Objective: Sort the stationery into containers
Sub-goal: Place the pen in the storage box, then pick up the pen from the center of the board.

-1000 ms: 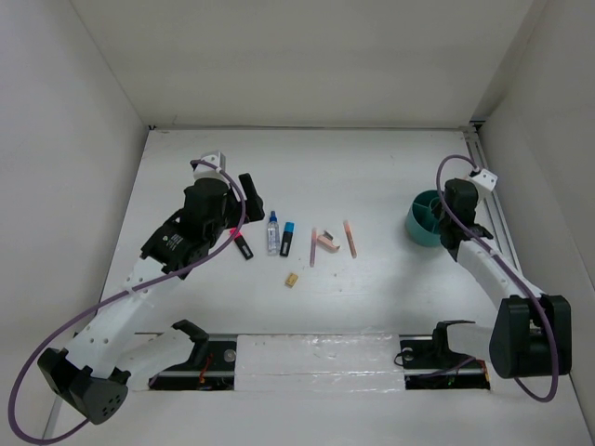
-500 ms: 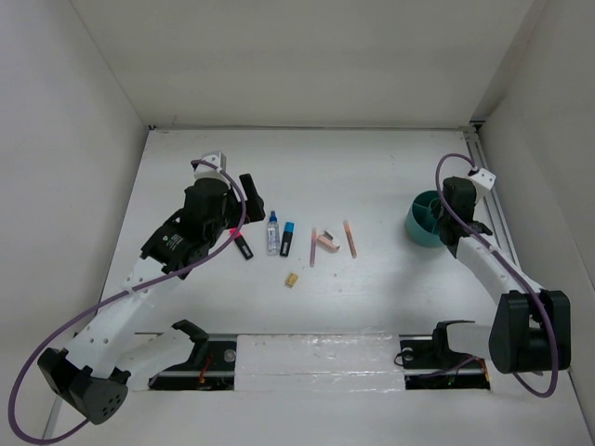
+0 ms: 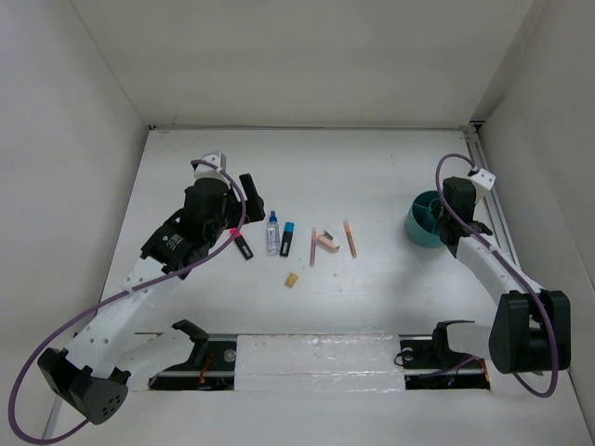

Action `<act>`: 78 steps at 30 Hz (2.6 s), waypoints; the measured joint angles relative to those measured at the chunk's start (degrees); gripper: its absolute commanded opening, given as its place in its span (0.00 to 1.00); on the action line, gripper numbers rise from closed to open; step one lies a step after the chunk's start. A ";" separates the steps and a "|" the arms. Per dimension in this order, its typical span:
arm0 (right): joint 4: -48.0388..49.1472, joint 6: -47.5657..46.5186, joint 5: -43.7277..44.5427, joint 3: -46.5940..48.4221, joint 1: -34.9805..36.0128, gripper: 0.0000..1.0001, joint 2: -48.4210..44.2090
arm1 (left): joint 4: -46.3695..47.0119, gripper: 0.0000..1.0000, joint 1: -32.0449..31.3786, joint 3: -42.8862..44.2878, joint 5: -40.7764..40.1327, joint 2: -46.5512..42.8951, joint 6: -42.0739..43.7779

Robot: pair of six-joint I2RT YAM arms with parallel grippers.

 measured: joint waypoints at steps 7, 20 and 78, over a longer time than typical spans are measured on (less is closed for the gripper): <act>-0.09 0.22 -0.02 0.00 0.00 0.29 0.00 | 0.00 1.00 0.00 0.00 0.00 0.02 0.00; -3.61 0.85 -0.33 1.60 2.36 0.35 -4.94 | 0.00 1.00 0.00 0.00 -0.02 0.07 0.42; -19.54 -3.96 -15.39 27.19 31.34 0.45 32.37 | -2.64 1.00 0.02 0.00 -9.25 3.41 -2.69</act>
